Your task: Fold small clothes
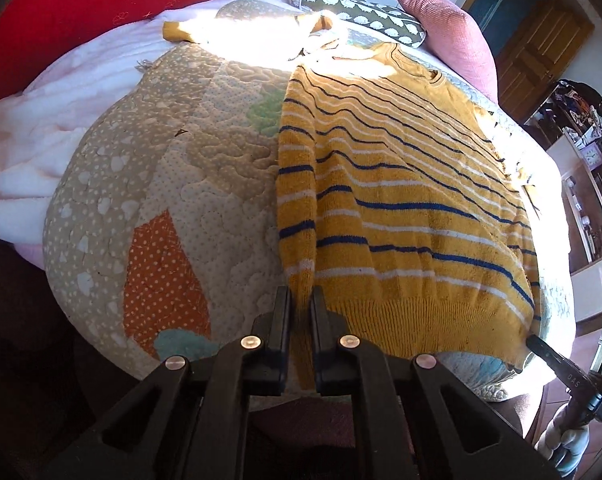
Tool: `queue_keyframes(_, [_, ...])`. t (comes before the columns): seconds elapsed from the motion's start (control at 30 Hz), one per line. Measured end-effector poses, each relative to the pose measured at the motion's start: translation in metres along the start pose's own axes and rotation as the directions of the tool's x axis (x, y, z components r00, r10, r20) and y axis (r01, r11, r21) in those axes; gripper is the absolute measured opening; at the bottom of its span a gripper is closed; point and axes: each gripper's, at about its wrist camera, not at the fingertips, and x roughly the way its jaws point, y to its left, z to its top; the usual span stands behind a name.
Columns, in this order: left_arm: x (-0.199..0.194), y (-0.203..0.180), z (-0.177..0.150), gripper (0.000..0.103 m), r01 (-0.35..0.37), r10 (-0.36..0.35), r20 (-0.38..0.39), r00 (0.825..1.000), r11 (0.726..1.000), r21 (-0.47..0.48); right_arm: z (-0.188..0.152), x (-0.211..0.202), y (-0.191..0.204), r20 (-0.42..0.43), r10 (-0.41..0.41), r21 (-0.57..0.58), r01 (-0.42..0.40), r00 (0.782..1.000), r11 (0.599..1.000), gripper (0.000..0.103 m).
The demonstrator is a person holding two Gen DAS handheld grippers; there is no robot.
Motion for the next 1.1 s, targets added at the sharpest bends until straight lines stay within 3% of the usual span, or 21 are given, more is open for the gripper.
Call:
queue_keyframes(0.1, [0.000, 0.008, -0.009, 0.000, -0.068, 0.068, -0.018, 0.998, 0.998, -0.001, -0.009, -0.004, -0.005, -0.014, -0.043, -0.006, 0.043, 0.999, 0.999, 0.007])
queue_keyframes(0.23, [-0.004, 0.028, -0.017, 0.000, -0.053, 0.053, -0.019, 0.998, 0.998, -0.021, -0.006, -0.016, -0.021, 0.006, -0.036, 0.049, 0.035, 0.999, 0.998, 0.008])
queue_keyframes(0.27, [-0.008, 0.031, -0.017, 0.000, -0.049, 0.049, -0.003, 0.999, 0.998, -0.026, 0.001, -0.021, -0.031, 0.024, -0.032, 0.086, 0.030, 0.999, 0.996, 0.010])
queue_keyframes(0.33, [-0.017, 0.032, -0.017, 0.001, -0.060, 0.061, 0.044, 0.997, 0.998, -0.014, 0.020, -0.034, -0.058, 0.084, -0.027, 0.190, 0.011, 0.996, 0.982, 0.023])
queue_keyframes(0.4, [-0.027, 0.028, -0.011, 0.009, -0.063, 0.062, 0.092, 0.994, 0.998, 0.007, 0.042, -0.045, -0.094, 0.172, 0.000, 0.303, -0.053, 0.985, 0.952, 0.057])
queue_keyframes(0.47, [-0.034, 0.019, -0.003, 0.042, -0.047, 0.043, 0.142, 0.989, 0.999, 0.022, 0.066, -0.049, -0.134, 0.244, -0.022, 0.410, -0.083, 0.969, 0.908, 0.062])
queue_keyframes(0.53, [-0.037, 0.008, 0.006, 0.056, -0.020, 0.013, 0.173, 0.985, 0.999, 0.040, 0.086, -0.047, -0.176, 0.287, -0.048, 0.510, -0.110, 0.957, 0.853, 0.062])
queue_keyframes(0.7, [-0.024, -0.038, 0.030, 0.056, 0.038, -0.057, 0.142, 0.988, 0.990, 0.135, 0.113, -0.040, -0.260, 0.358, -0.114, 0.695, -0.183, 0.927, 0.696, 0.062])
queue_keyframes(0.87, [0.001, -0.102, 0.051, 0.056, 0.090, -0.111, 0.079, 0.991, 0.969, 0.232, 0.140, -0.036, -0.299, 0.391, -0.132, 0.723, -0.216, 0.911, 0.657, 0.062])
queue_keyframes(0.93, [0.012, -0.124, 0.059, 0.056, 0.117, -0.133, 0.047, 0.990, 0.961, 0.251, 0.154, -0.034, -0.307, 0.374, -0.183, 0.730, -0.167, 0.909, 0.662, 0.062])
queue_keyframes(0.97, [0.017, -0.133, 0.062, 0.056, 0.125, -0.139, 0.036, 0.990, 0.959, 0.253, 0.159, -0.032, -0.311, 0.358, -0.207, 0.737, -0.140, 0.910, 0.661, 0.057])
queue_keyframes(1.0, [0.020, -0.139, 0.065, 0.056, 0.128, -0.140, 0.031, 0.990, 0.959, 0.251, 0.164, -0.030, -0.315, 0.357, -0.200, 0.737, -0.144, 0.913, 0.661, 0.024])
queue_keyframes(1.03, [0.023, -0.142, 0.067, 0.056, 0.128, -0.139, 0.030, 0.990, 0.961, 0.247, 0.168, -0.028, -0.316, 0.355, -0.183, 0.736, -0.153, 0.917, 0.660, 0.010])
queue_keyframes(1.1, [0.027, -0.142, 0.073, 0.056, 0.122, -0.134, 0.036, 0.990, 0.964, 0.235, 0.174, -0.037, -0.306, 0.365, -0.210, 0.709, -0.125, 0.907, 0.694, 0.008])
